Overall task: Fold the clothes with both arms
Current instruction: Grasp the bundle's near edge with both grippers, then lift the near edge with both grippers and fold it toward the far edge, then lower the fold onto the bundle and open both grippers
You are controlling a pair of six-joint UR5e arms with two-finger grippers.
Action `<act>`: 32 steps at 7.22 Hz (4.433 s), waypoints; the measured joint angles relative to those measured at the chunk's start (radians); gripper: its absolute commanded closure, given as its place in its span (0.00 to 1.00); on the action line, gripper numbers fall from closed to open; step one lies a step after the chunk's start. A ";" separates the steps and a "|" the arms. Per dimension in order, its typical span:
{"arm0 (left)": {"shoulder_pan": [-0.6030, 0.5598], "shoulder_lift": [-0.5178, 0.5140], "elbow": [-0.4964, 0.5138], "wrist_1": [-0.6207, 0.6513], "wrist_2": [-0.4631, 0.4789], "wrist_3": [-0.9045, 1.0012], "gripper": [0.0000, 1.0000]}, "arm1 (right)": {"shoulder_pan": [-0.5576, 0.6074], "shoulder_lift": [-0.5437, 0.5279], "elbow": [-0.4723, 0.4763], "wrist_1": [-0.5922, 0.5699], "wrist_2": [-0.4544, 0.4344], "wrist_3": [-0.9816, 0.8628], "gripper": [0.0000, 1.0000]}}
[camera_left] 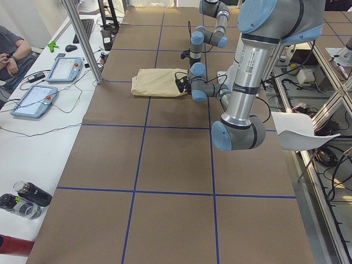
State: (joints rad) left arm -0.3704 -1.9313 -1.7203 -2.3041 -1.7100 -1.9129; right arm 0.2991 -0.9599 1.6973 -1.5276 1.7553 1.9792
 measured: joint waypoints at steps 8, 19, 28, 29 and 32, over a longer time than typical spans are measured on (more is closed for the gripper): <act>0.015 0.012 -0.068 0.030 -0.022 -0.023 1.00 | 0.015 -0.050 0.076 -0.001 0.094 -0.003 1.00; 0.012 0.044 -0.212 0.124 -0.107 -0.064 1.00 | 0.102 -0.071 0.192 -0.001 0.160 -0.131 1.00; -0.278 -0.110 0.036 0.146 -0.180 0.065 1.00 | 0.330 0.151 -0.125 0.163 0.164 -0.299 1.00; -0.280 -0.118 0.064 0.142 -0.180 0.064 1.00 | 0.334 0.156 -0.152 0.179 0.164 -0.305 1.00; -0.282 -0.165 0.149 0.132 -0.176 0.059 1.00 | 0.337 0.210 -0.244 0.188 0.163 -0.309 1.00</act>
State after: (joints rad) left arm -0.6520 -2.0959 -1.5712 -2.1725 -1.8861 -1.8538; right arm 0.6364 -0.7494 1.4531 -1.3396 1.9180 1.6701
